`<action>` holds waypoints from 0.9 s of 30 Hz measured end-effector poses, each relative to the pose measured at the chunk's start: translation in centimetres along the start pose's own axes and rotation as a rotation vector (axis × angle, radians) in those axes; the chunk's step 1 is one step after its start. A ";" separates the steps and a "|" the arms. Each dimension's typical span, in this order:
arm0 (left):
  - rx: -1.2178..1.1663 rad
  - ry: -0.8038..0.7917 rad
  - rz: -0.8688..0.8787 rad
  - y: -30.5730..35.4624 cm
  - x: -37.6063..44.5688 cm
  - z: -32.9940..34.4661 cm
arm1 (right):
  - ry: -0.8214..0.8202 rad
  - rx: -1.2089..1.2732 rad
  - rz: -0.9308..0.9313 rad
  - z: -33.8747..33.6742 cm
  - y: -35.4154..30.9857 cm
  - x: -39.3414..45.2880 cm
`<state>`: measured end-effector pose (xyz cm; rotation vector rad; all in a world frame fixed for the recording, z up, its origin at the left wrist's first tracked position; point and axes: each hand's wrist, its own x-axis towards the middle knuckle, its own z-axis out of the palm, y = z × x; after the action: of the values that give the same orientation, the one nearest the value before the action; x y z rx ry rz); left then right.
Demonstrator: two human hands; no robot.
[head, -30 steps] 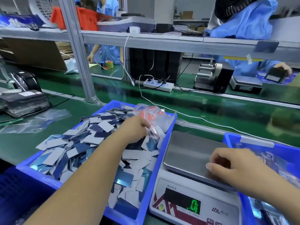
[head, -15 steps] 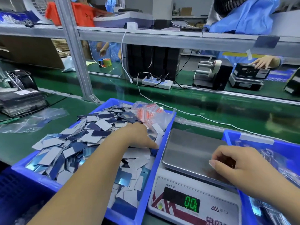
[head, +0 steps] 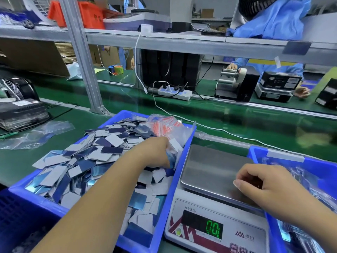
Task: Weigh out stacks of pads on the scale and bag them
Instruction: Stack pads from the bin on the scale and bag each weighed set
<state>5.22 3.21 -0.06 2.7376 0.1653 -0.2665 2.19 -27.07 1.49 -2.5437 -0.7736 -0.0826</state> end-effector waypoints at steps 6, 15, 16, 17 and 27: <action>-0.076 0.056 -0.094 -2.5 -0.3 -3.2 | 0.006 0.023 0.023 -0.2 0.4 0.1; 0.059 -0.263 0.024 -3.2 -2.4 -4.6 | -0.003 0.002 0.009 -0.1 0.4 0.1; 0.113 -0.281 0.029 -2.6 -2.5 -4.3 | -0.004 -0.007 0.004 -0.1 0.4 0.1; 0.187 -0.291 0.032 -2.0 -2.6 -3.8 | -0.006 -0.017 0.000 0.0 0.5 0.1; 0.503 -0.387 0.022 1.1 -3.3 -2.0 | -0.031 -0.017 0.019 -0.2 0.3 0.1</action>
<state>2.49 2.64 2.81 3.0972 -0.0477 -0.9339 2.45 -27.35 1.52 -2.5737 -0.7633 -0.0442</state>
